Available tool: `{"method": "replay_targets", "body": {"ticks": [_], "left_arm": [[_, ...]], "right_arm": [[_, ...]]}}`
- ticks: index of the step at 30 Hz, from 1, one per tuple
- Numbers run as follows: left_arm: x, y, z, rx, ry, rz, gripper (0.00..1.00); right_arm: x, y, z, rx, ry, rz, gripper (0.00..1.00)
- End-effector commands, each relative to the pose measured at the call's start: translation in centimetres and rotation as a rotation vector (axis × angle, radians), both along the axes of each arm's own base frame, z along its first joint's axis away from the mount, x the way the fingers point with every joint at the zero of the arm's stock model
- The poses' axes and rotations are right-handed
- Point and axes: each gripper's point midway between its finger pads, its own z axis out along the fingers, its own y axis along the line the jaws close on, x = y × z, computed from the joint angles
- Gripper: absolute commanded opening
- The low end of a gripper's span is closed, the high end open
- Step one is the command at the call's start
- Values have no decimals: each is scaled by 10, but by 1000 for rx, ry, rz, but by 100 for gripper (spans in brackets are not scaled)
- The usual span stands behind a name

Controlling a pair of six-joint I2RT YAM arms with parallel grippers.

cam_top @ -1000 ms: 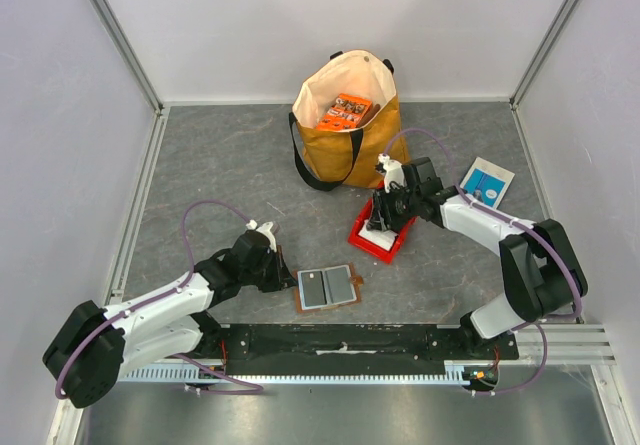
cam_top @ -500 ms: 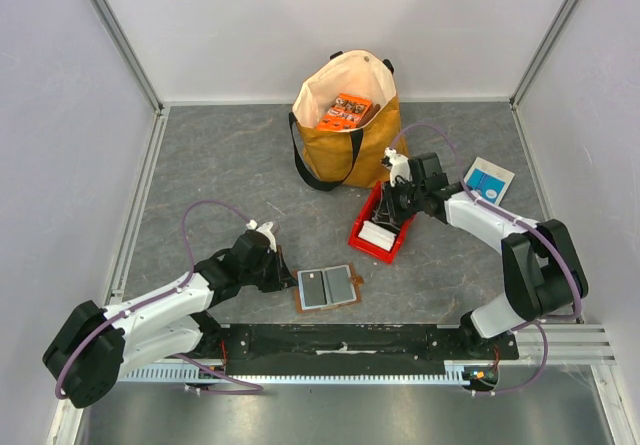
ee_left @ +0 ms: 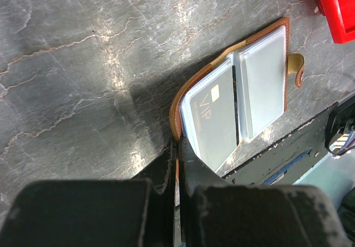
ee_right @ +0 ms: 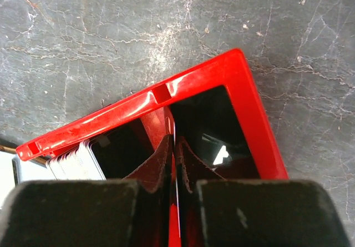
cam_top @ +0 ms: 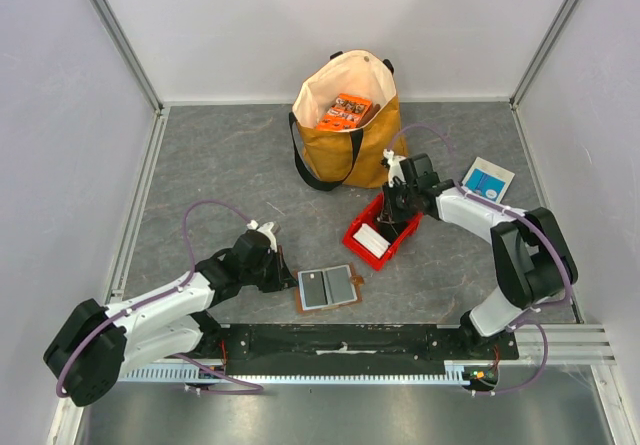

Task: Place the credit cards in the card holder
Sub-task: Pick up the credit card from the storage box.

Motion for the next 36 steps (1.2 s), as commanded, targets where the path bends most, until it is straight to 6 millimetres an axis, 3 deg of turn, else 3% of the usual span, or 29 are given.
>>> {"method": "replay_targets", "body": {"ticks": [1, 11, 14, 17, 23, 27, 30, 33, 36], "left_arm": [[8, -11, 14, -34, -51, -37, 2], [8, -10, 15, -35, -54, -34, 2], [8, -10, 16, -39, -55, -37, 2], [8, -11, 16, -40, -56, -38, 2], [7, -11, 19, -52, -62, -42, 2], [6, -13, 22, -60, -65, -50, 2], [6, -13, 24, -63, -67, -51, 2], [6, -13, 26, -68, -73, -49, 2], [7, -14, 30, -75, -74, -47, 2]], "right_arm": [[2, 2, -3, -68, -7, -5, 11], [-14, 2, -1, -114, 19, 39, 20], [-15, 2, 5, -111, 7, 35, 14], [-10, 2, 21, -99, -37, 21, 0], [8, -6, 79, -81, -208, -61, 0], [2, -14, 112, -65, -269, -94, 0], [-12, -18, 124, -43, -277, -107, 0], [-34, 2, 138, 71, -305, -108, 0], [-62, 38, 143, 196, -323, -136, 0]]}}
